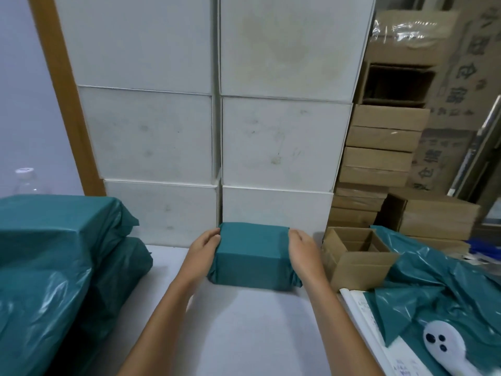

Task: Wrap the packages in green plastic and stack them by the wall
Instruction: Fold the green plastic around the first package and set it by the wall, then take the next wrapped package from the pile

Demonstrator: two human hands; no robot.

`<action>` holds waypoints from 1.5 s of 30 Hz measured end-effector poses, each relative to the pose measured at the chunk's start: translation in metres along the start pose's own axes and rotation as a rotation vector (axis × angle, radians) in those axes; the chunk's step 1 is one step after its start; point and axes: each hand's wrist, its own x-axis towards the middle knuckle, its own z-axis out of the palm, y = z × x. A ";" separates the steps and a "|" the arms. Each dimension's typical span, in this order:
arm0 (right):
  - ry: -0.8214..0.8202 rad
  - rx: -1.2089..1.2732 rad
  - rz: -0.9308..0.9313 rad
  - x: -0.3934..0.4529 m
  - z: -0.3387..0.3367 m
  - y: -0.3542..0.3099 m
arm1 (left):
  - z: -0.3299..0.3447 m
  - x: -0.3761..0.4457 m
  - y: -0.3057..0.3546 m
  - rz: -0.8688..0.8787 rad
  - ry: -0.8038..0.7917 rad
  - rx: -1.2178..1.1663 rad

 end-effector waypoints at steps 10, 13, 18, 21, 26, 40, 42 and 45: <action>0.104 -0.006 -0.329 -0.095 0.031 -0.065 | -0.059 -0.083 0.092 0.231 0.202 0.135; -0.079 0.105 -0.385 -0.138 0.066 -0.098 | -0.108 -0.107 0.126 0.348 0.282 0.148; -0.334 0.169 -0.329 -0.195 0.123 -0.138 | -0.210 -0.138 0.149 0.388 0.518 0.278; -0.424 0.212 -0.262 -0.213 0.149 -0.154 | -0.269 -0.144 0.134 0.286 0.678 0.381; -0.479 0.220 -0.170 -0.221 0.192 -0.167 | -0.323 -0.140 0.091 -0.083 0.610 0.445; -0.378 0.256 -0.242 -0.208 0.146 -0.168 | -0.265 -0.153 0.119 0.110 0.424 0.290; -0.308 0.261 -0.265 -0.207 0.112 -0.165 | -0.240 -0.156 0.131 0.149 0.382 0.279; -0.221 0.274 -0.293 -0.198 0.061 -0.148 | -0.192 -0.164 0.145 0.198 0.319 0.276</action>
